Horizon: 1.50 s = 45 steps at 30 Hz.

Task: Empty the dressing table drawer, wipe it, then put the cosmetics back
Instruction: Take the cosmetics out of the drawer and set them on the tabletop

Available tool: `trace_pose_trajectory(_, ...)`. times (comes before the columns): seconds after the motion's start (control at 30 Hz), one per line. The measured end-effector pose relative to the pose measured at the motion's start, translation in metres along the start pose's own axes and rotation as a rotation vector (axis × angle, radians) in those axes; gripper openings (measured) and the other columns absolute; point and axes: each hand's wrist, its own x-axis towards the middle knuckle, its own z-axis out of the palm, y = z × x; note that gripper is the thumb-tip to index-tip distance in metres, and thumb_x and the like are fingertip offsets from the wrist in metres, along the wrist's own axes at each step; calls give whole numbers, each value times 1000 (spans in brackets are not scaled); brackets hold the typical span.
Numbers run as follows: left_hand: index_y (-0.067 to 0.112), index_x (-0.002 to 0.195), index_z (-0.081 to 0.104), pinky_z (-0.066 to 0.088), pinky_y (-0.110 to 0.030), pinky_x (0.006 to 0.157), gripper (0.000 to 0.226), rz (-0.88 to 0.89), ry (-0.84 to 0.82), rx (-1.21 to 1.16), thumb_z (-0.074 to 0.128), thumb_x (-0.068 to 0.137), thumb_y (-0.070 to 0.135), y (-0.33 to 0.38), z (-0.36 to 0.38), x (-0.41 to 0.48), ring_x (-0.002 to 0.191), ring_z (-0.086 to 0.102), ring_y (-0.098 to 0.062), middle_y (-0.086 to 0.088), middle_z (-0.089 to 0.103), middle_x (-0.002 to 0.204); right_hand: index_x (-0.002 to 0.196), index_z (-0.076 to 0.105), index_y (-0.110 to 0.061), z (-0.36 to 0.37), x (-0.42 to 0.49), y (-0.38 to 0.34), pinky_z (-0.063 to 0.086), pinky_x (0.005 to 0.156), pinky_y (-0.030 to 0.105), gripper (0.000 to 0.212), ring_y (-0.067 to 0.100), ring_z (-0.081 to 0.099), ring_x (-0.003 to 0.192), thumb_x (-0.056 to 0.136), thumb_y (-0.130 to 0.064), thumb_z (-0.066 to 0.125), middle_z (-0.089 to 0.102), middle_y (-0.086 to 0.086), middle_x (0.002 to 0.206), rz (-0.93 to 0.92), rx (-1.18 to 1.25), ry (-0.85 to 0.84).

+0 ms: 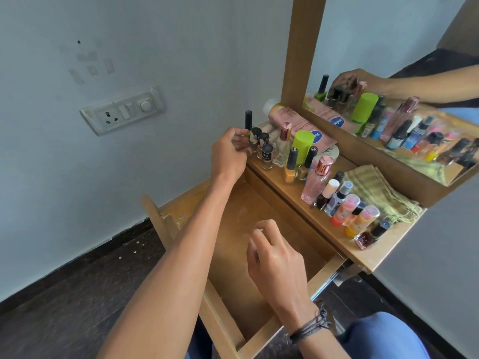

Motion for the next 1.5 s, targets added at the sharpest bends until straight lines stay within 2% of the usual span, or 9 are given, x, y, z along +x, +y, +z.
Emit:
trace_pose_trajectory(0.37, 21, 115, 68, 56, -16, 74, 33, -12, 33, 52, 71, 90, -1, -1, -4, -9, 88, 67, -4, 10, 68, 98, 95, 66, -13, 2, 0, 3, 50, 44, 25, 8, 12, 56, 66, 91, -6, 68, 60, 1, 109, -14, -17, -3)
trace_pose_trajectory(0.5, 24, 111, 68, 51, -16, 73, 29, -59, 65, 63, 68, 92, 3, -1, -23, -32, 86, 66, -1, 14, 67, 97, 93, 67, -13, 4, 0, 4, 50, 43, 25, 9, 12, 55, 62, 90, -5, 67, 61, -1, 98, -26, -24, -12)
trace_pose_trajectory(0.73, 34, 110, 65, 50, -28, 70, 21, -118, 4, 360, 60, 99, 17, -19, -68, -117, 93, 62, -6, 18, 66, 103, 95, 64, -17, 8, -2, 6, 49, 44, 30, 10, 13, 51, 61, 97, -12, 55, 55, -5, 88, -15, -48, -66)
trace_pose_trajectory(0.93, 28, 117, 65, 50, -39, 94, 21, -23, -54, 616, 61, 98, 18, -47, -77, -168, 120, 52, -18, 9, 65, 122, 91, 59, -19, 6, -2, 3, 50, 45, 35, 11, 16, 51, 55, 97, -17, 50, 54, -5, 84, 66, -50, -80)
trace_pose_trajectory(1.07, 32, 122, 60, 46, -27, 76, 21, 23, -203, 771, 56, 101, 28, -41, -75, -171, 123, 47, -13, 13, 58, 131, 92, 59, -22, -2, -2, 1, 55, 58, 37, 10, 16, 58, 64, 96, -20, 50, 60, -6, 87, 173, 26, -146)
trace_pose_trajectory(1.17, 32, 121, 60, 42, -27, 72, 21, -12, -255, 832, 52, 103, 27, -33, -77, -173, 124, 46, -13, 14, 58, 131, 90, 62, -25, -13, -1, 0, 57, 67, 34, 11, 9, 60, 72, 94, -17, 55, 63, -9, 87, 275, 187, -168)
trace_pose_trajectory(1.27, 32, 114, 62, 38, -28, 71, 20, -59, -249, 840, 50, 102, 22, -25, -81, -176, 121, 46, -14, 13, 60, 127, 90, 64, -29, -33, -15, -10, 54, 68, 29, 14, 5, 59, 74, 91, -16, 60, 62, -15, 86, 300, 277, -83)
trace_pose_trajectory(1.37, 31, 106, 62, 36, -29, 73, 20, -77, -234, 816, 48, 101, 18, -24, -80, -174, 118, 47, -16, 10, 62, 123, 96, 65, -26, -64, -52, -18, 53, 62, 31, 11, 6, 58, 70, 93, -18, 59, 60, -15, 89, 189, 297, 27)
trace_pose_trajectory(1.5, 30, 104, 63, 38, -31, 75, 20, -82, -203, 809, 49, 99, 16, -25, -76, -172, 117, 48, -17, 10, 63, 121, 95, 70, -14, -134, -89, 7, 48, 55, 23, 13, 9, 58, 61, 97, -16, 57, 63, -8, 84, 133, 209, 377)
